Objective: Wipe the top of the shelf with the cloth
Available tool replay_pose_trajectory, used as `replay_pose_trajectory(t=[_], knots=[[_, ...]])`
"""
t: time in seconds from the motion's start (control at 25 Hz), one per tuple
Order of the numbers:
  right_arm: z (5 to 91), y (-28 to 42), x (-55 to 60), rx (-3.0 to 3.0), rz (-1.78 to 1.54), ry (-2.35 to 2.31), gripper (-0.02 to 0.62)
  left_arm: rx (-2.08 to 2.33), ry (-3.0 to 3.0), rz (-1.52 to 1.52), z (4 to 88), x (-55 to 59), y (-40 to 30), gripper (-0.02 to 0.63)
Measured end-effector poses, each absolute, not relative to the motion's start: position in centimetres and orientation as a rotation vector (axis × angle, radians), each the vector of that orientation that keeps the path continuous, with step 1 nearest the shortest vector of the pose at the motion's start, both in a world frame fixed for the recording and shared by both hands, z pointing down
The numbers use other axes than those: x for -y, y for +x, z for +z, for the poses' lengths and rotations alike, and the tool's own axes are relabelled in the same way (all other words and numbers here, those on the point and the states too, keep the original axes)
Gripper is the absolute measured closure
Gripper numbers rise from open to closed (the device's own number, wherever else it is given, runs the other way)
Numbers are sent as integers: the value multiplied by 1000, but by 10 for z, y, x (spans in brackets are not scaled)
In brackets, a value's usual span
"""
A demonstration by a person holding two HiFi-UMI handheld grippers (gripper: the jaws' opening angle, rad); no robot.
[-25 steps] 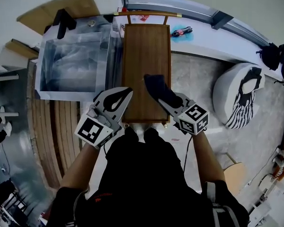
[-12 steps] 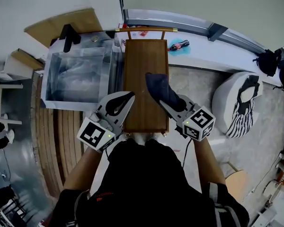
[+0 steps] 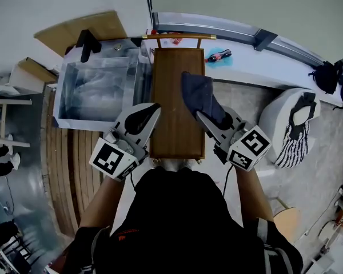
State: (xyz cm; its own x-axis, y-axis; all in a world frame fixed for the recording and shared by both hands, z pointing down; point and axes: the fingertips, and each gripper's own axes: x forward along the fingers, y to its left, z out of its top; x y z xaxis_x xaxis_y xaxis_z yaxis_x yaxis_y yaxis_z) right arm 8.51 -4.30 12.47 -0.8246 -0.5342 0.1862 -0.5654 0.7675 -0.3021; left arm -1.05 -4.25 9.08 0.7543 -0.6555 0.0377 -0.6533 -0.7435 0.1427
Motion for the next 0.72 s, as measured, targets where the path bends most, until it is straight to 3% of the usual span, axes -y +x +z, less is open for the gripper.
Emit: replay_pose_trajectory(t=[0.72], knots=[[107,95,34,2908,560,904,535,1039,2806,-12,93,35,-1,586]])
